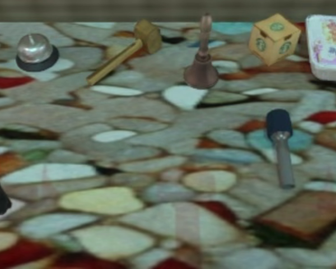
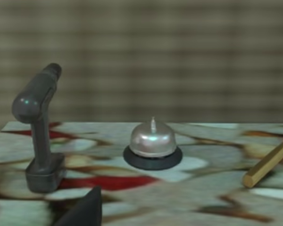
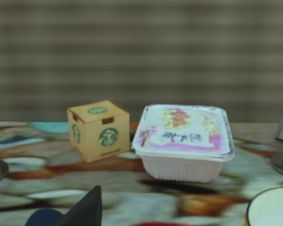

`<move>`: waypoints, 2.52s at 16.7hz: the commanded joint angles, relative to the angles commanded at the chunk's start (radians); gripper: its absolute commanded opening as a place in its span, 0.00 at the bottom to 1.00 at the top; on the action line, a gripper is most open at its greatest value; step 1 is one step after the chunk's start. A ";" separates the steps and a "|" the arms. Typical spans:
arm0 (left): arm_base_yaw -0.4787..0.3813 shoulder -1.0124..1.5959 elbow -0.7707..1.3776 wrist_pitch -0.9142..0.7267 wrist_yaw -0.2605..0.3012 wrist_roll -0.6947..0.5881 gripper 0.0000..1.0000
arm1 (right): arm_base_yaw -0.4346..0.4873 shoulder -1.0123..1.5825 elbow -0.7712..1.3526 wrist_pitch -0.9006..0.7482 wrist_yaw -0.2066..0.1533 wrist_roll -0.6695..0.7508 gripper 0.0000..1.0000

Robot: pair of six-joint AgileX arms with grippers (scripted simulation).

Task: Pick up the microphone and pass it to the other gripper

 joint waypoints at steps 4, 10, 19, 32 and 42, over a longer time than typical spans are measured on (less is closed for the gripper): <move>0.000 0.000 0.000 0.000 0.000 0.000 1.00 | 0.010 0.032 0.027 -0.026 -0.001 0.009 1.00; 0.000 0.000 0.000 0.000 0.000 0.000 1.00 | 0.095 0.379 0.283 -0.251 0.006 0.097 1.00; 0.000 0.000 0.000 0.000 0.000 0.000 1.00 | 0.277 1.262 0.909 -0.664 0.011 0.300 1.00; 0.000 0.000 0.000 0.000 0.000 0.000 1.00 | 0.391 1.791 1.278 -0.960 0.026 0.424 1.00; 0.000 0.000 0.000 0.000 0.000 0.000 1.00 | 0.386 1.931 1.161 -0.695 0.026 0.421 1.00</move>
